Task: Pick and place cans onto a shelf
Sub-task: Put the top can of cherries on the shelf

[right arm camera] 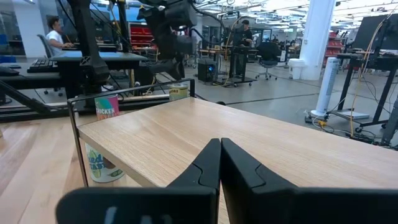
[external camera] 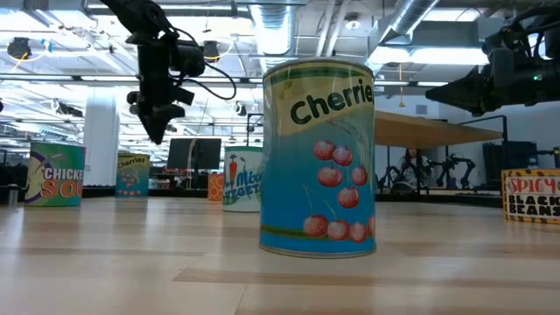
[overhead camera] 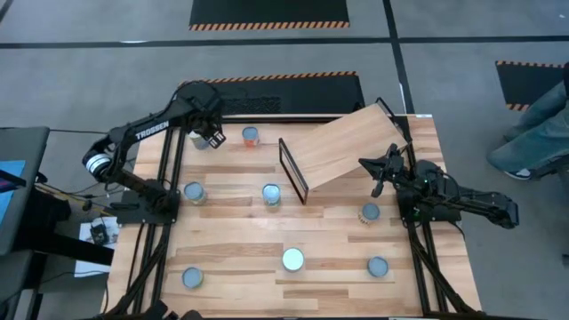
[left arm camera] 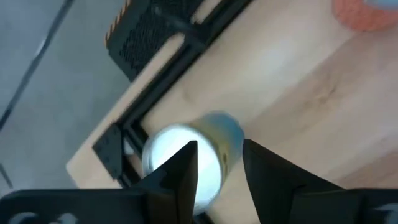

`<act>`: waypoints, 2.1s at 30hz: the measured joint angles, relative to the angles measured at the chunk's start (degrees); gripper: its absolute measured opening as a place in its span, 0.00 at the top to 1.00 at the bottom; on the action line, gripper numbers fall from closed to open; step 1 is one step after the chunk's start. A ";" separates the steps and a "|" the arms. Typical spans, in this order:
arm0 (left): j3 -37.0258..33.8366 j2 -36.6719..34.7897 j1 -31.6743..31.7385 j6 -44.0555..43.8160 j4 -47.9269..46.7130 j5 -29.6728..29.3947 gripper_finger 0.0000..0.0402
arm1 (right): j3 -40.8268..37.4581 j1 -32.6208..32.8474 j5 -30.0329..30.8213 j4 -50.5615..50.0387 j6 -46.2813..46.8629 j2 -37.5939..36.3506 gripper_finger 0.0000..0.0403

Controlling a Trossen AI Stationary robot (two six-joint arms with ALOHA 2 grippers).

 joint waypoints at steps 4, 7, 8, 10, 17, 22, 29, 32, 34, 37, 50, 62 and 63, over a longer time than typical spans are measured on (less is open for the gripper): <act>0.00 0.00 0.79 -2.56 -3.11 -0.22 0.67 | -0.02 0.00 0.01 0.00 0.01 0.00 0.92; 0.00 0.00 1.42 -2.76 -3.33 -0.01 0.66 | 0.00 0.00 0.01 0.00 -0.01 0.00 0.92; 0.00 0.00 1.53 -2.73 -3.44 0.10 0.65 | 0.00 0.00 -0.01 0.00 0.01 0.00 0.92; 0.00 0.00 1.53 -2.27 -3.51 0.14 0.64 | 0.00 0.00 -0.01 0.01 -0.01 0.00 0.92; -0.02 0.00 1.51 -0.67 -4.19 1.55 0.61 | 0.00 0.00 0.01 0.01 0.01 0.00 0.92; -1.38 -0.02 2.21 -0.44 -3.42 1.58 0.61 | 0.00 0.00 0.01 0.02 0.01 0.00 0.92; -5.42 0.00 2.73 1.75 0.76 1.20 0.61 | -0.01 0.00 0.01 0.00 0.01 0.00 0.92; -6.17 0.00 2.85 2.38 2.07 0.92 0.62 | 0.00 0.00 0.00 0.01 0.01 0.00 0.92; -6.57 0.00 3.30 2.92 2.08 1.53 0.65 | 0.00 0.02 -0.01 0.01 0.01 0.00 0.92; -7.27 -0.05 4.07 3.27 2.24 2.19 0.72 | 0.00 0.00 -0.01 0.02 0.01 0.00 0.92; -3.64 -0.04 3.61 9.83 0.08 4.06 1.00 | -0.02 0.00 -0.01 0.02 -0.01 0.00 0.92; 21.13 -0.11 -5.60 7.41 -9.01 6.00 1.00 | 0.00 0.02 -0.01 0.02 0.00 -0.01 0.92; 23.17 -0.10 -7.03 7.18 -8.93 6.12 1.00 | 0.00 0.00 -0.01 0.00 0.01 0.00 0.92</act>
